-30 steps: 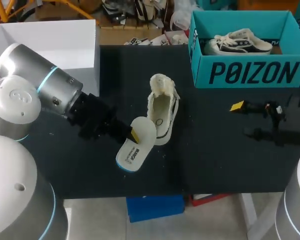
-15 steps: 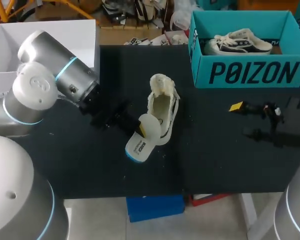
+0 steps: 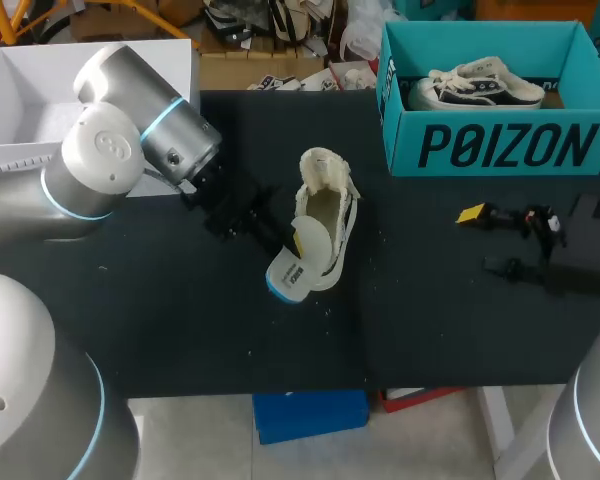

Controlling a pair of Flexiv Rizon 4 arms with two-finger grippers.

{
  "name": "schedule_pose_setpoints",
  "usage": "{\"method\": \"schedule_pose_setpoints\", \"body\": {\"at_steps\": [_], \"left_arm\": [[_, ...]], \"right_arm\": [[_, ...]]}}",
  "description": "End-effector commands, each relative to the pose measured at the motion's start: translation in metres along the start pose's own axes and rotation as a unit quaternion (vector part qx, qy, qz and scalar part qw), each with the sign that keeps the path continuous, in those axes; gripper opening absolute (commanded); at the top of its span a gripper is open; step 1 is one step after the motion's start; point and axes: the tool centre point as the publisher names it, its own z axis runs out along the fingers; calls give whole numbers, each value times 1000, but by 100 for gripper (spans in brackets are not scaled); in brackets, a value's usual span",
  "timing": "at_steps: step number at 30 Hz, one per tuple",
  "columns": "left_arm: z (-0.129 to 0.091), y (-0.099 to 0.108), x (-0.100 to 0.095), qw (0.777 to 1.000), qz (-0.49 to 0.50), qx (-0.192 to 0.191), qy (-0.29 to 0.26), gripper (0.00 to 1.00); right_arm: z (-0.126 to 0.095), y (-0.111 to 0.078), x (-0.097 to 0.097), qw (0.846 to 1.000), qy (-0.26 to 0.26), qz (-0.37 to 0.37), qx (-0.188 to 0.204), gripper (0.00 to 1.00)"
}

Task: Take the shoe out of the shoebox, open the shoe tongue, remove and reinsert the insole, then place the shoe into the shoebox

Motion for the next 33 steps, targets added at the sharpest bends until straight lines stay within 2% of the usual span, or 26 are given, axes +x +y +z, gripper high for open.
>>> {"method": "schedule_pose_setpoints", "body": {"at_steps": [1,16,30,31,33], "left_arm": [[4,19,-4,1000,0,26,12,0],[12,57,-6,1000,-5,23,10,0],[15,80,-9,999,4,-36,19,0],[14,80,-9,999,4,-39,20,2],[12,79,-10,999,4,-43,21,26]], "right_arm": [[1,0,0,1000,-1,0,0,100],[1,0,0,1000,-1,0,0,100],[1,0,0,1000,-1,0,0,100],[1,0,0,1000,-1,0,0,100],[1,0,0,1000,-1,0,0,100]]}}
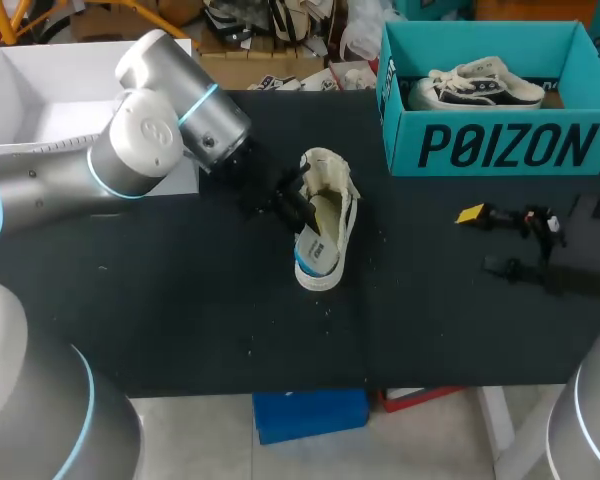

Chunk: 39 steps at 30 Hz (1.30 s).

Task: Take the shoe out of the shoebox, open the shoe tongue, remove and reinsert the insole, then place the shoe into the shoebox

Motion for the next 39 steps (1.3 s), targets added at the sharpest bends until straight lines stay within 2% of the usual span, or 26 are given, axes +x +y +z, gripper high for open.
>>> {"method": "schedule_pose_setpoints", "body": {"at_steps": [1,3,5,12,16,22,23,24,25,26,31,39], "left_arm": [[-4,-7,-3,1000,3,-14,6,43],[-8,-12,-4,1000,4,-14,7,51],[-12,-17,-5,1000,9,-17,11,66],[-15,-41,-4,999,23,-6,26,62],[-9,-52,-4,999,32,3,35,51],[-2,-63,-4,998,41,17,44,41],[-2,-65,-4,998,43,18,46,36],[-2,-66,-4,998,43,19,45,22],[-2,-67,-4,998,44,21,44,3],[-2,-67,-4,998,45,22,44,0],[-4,-64,-3,999,42,11,20,0],[1,-59,-3,999,32,16,-17,0]], "right_arm": [[1,0,0,1000,-1,1,0,100],[1,0,0,1000,-1,1,0,100],[1,0,0,1000,-1,1,0,100],[1,0,0,1000,-1,1,0,100],[1,0,0,1000,-1,1,0,100],[1,0,0,1000,-1,1,0,100],[1,0,0,1000,-1,1,0,100],[1,0,0,1000,-1,1,0,100],[1,0,0,1000,-1,1,0,100],[1,0,0,1000,-1,1,0,100],[1,0,0,1000,-1,1,0,100],[1,0,0,1000,-1,1,0,100]]}}
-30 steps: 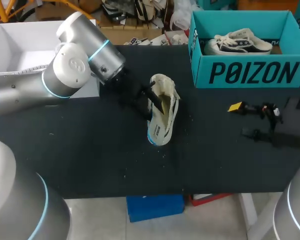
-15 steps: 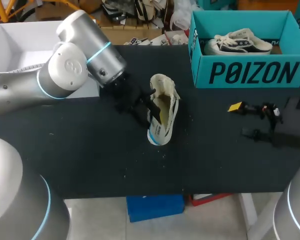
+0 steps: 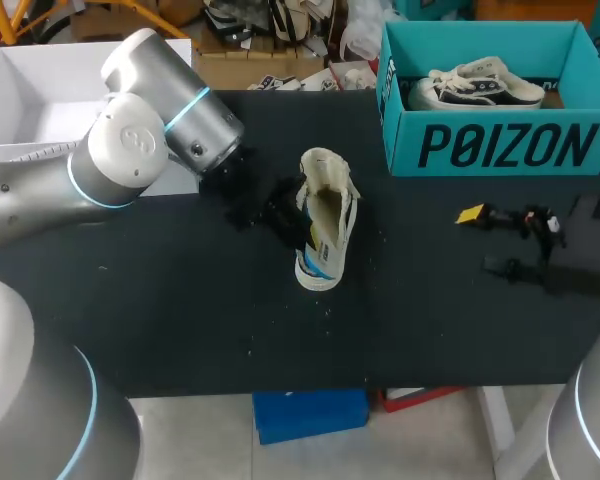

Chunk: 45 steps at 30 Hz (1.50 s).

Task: Take the shoe out of the shoebox, open the shoe tongue, remove and reinsert the insole, then place the shoe into the shoebox

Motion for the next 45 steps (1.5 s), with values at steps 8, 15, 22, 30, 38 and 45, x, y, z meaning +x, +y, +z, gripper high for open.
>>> {"method": "schedule_pose_setpoints", "body": {"at_steps": [8,15,22,30,38,45], "left_arm": [[10,11,4,1000,2,-4,-27,0],[7,25,8,1000,5,-16,-24,0],[6,41,11,999,7,-15,-28,0],[4,62,16,1000,5,-9,-12,0],[1,74,14,1000,0,-27,-4,0],[-3,63,9,1000,4,-30,-2,100]], "right_arm": [[1,1,0,1000,-1,1,0,100],[1,1,0,1000,-1,1,0,100],[1,1,0,1000,-1,1,0,100],[1,1,0,1000,-1,1,0,100],[1,1,0,1000,-1,1,0,100],[1,1,0,1000,-1,1,0,100]]}}
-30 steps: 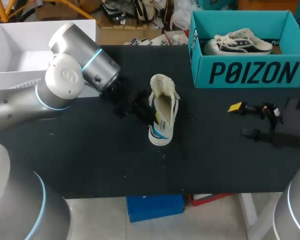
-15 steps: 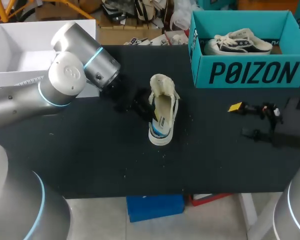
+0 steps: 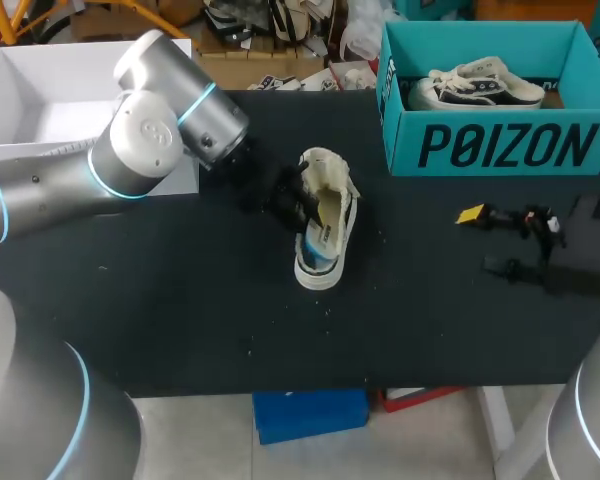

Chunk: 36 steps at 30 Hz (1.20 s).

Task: Take the shoe out of the shoebox, open the shoe tongue, remove and reinsert the insole, then place the shoe into the shoebox

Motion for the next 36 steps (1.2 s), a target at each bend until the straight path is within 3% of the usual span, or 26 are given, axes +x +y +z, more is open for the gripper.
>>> {"method": "schedule_pose_setpoints", "body": {"at_steps": [1,2,6,10,13,16,19,36], "left_arm": [[-5,-12,-2,1000,3,-3,1,100],[-6,-14,-3,1000,4,-2,-1,100],[-6,-26,-3,1000,8,6,-2,54],[-1,-38,-5,1000,13,22,1,42],[3,-45,-6,999,19,33,9,23],[6,-49,-6,999,21,42,12,18],[6,-51,-7,999,24,44,14,0],[11,-30,0,1000,6,25,12,0]], "right_arm": [[1,1,1,1000,-1,0,0,100],[1,1,1,1000,-1,0,0,100],[1,1,1,1000,-1,0,0,100],[1,1,1,1000,-1,0,0,100],[1,1,1,1000,-1,0,0,100],[1,1,1,1000,-1,0,0,100],[1,1,1,1000,-1,0,0,100],[1,1,1,1000,-1,0,0,100]]}}
